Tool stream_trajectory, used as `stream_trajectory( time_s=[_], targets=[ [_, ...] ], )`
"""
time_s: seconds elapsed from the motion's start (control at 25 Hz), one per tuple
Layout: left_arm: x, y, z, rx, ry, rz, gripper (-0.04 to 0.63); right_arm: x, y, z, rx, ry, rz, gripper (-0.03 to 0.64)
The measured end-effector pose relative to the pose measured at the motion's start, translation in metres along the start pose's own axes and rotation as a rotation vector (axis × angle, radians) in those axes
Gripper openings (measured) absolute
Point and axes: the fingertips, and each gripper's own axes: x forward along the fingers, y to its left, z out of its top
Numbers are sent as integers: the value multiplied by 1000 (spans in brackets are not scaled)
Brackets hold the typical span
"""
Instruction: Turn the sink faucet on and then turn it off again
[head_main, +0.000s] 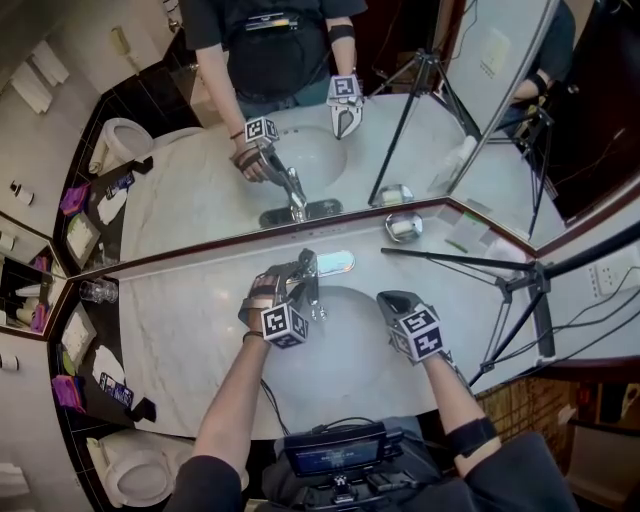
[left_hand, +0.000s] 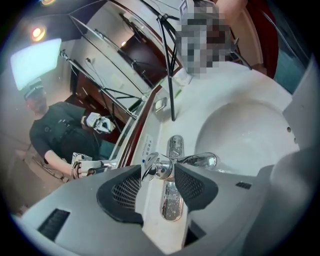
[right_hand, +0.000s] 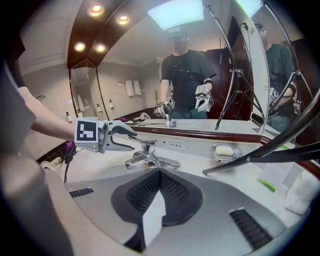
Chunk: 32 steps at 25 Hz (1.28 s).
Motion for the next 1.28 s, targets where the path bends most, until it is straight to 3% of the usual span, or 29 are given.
stream_trajectory(
  time_s=[0.12,0.28,0.52,1.28],
  targets=[
    [2,-1,0,20,-3,10,183,2,0,0,4,5,1,20],
    [4,4,0,44,-6,47,112,4,2,-2,5,11,5,20],
    [3,5,-3,86,8,71,103,6,8,1,5,7,8,21],
    [2,-13,-13,47,29,85,97,5,11,1,1,4,11,20]
  ],
)
